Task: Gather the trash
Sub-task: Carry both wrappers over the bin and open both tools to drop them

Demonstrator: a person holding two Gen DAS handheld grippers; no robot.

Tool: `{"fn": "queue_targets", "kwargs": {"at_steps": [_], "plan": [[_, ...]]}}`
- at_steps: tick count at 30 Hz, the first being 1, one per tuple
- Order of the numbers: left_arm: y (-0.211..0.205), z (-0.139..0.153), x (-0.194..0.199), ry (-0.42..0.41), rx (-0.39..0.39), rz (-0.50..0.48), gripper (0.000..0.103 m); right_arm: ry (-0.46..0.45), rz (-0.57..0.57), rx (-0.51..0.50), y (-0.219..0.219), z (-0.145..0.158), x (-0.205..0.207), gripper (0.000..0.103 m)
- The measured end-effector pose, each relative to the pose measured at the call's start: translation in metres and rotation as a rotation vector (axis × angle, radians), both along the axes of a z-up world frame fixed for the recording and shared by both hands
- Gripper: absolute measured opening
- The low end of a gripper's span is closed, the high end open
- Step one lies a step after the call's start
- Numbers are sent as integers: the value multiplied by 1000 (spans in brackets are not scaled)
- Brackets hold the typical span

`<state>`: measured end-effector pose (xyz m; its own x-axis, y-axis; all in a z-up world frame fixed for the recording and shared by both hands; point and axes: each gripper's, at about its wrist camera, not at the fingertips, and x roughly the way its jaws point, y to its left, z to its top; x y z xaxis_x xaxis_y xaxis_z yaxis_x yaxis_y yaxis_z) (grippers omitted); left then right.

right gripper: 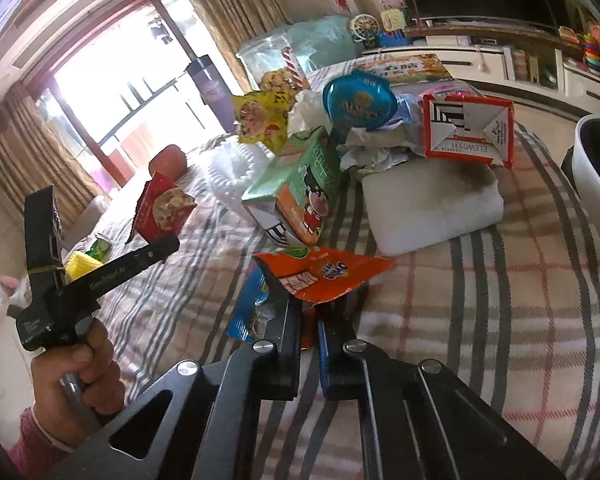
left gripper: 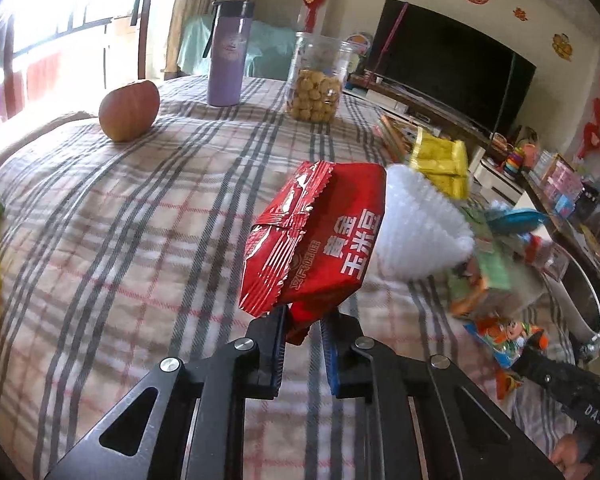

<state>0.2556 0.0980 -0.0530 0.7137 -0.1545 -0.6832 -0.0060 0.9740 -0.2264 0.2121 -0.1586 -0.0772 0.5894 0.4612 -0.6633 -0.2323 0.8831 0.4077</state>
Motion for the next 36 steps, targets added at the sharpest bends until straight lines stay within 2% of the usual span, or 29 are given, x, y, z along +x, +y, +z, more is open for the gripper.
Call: {"fn": "queue_targets", "kwargs": {"at_steps": [9, 19, 36], "plan": [[-28, 0, -44, 17, -8, -82, 14, -27, -7, -7, -18, 9, -24, 5], [-76, 15, -64, -1, -12, -218, 14, -53, -82, -2, -55, 20, -43, 5], [-151, 20, -53, -6, 20, -392, 14, -86, -233, 10, -129, 31, -61, 5]]}}
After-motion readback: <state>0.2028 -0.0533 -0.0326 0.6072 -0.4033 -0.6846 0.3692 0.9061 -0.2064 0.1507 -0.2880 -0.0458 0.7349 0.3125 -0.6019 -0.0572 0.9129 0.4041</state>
